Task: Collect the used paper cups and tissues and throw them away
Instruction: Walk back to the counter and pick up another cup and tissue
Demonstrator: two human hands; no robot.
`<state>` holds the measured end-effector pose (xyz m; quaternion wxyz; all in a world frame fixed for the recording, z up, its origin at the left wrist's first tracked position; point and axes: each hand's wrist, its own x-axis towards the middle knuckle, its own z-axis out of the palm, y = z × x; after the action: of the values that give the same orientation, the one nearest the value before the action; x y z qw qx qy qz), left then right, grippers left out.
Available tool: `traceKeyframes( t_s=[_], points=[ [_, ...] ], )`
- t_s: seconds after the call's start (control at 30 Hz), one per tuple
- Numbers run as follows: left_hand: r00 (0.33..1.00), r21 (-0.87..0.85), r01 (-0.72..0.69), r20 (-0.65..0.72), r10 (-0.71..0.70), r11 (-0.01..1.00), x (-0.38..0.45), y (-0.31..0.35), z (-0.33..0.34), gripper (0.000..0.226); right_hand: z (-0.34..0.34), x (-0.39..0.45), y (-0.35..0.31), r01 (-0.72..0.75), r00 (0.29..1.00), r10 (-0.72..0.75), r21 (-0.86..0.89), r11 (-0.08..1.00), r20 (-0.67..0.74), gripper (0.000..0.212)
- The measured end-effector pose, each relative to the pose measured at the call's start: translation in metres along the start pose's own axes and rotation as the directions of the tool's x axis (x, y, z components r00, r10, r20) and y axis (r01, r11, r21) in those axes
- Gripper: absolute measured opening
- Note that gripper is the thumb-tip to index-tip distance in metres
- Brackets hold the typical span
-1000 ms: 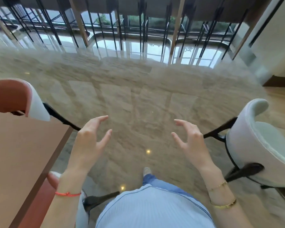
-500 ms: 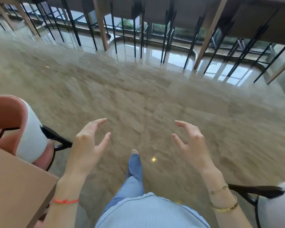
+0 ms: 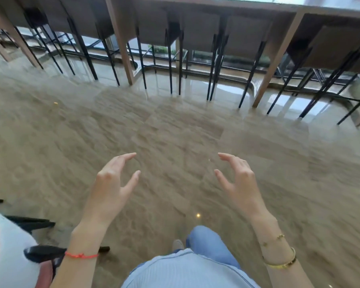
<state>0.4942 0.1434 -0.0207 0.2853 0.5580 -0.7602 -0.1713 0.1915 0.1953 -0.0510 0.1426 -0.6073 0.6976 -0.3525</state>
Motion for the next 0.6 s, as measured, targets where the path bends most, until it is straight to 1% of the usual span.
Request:
traceKeyframes(
  t_s=[0.13, 0.27, 0.43, 0.6],
  points=[
    [0.999, -0.016, 0.026, 0.042, -0.025, 1.000, 0.074, -0.020, 0.017, 0.042, 0.018, 0.069, 0.011, -0.032, 0.999, 0.032, 0.001, 0.999, 0.010, 0.040],
    [0.998, -0.020, 0.031, 0.055, -0.030, 0.999, 0.156, -0.043, 0.043, 0.042, 0.040, 0.153, 0.033, -0.030, 1.000, 0.030, 0.005, 1.000, 0.001, 0.040],
    [0.999, -0.015, 0.029, 0.030, -0.028, 0.999, 0.271, -0.061, 0.076, 0.042, 0.063, 0.277, 0.056, 0.006, 1.000, -0.006, -0.001, 1.000, 0.012, 0.040],
    [1.000, -0.015, 0.015, -0.013, -0.015, 1.000, 0.397, -0.062, 0.095, 0.041, 0.067, 0.415, 0.069, 0.053, 0.999, -0.053, 0.003, 0.999, 0.007, 0.040]
  ],
)
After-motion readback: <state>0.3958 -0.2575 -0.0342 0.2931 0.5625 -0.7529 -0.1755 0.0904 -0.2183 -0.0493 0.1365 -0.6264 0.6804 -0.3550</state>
